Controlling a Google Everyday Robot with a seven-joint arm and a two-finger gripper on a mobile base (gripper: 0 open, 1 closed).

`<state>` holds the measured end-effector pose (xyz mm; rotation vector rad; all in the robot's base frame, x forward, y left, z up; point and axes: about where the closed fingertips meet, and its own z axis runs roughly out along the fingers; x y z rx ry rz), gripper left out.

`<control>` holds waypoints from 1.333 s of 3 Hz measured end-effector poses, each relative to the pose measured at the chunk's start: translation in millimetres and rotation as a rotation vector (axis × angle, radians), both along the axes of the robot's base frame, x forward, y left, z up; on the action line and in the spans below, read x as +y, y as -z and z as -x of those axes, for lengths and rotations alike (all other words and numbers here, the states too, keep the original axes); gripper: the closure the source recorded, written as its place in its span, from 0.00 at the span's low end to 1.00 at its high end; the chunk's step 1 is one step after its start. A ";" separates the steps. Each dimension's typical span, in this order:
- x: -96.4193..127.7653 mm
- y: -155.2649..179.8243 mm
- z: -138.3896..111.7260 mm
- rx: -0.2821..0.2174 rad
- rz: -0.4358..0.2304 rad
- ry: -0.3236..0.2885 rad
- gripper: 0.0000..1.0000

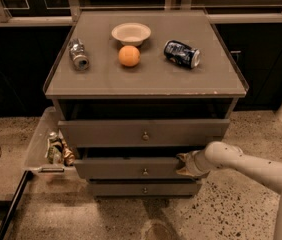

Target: Open middle drawer

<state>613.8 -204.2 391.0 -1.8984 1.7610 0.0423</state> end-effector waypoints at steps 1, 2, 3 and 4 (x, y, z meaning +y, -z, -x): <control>0.0 -0.1 -0.2 0.000 0.000 0.000 0.38; -0.1 -2.4 -1.4 0.000 0.000 0.000 0.15; 0.5 2.1 -1.0 0.022 -0.025 -0.013 0.19; -3.6 7.1 6.7 0.049 -0.064 -0.018 0.43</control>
Offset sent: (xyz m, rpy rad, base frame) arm 0.0310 -0.0046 -0.0082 0.0649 0.0559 -0.0230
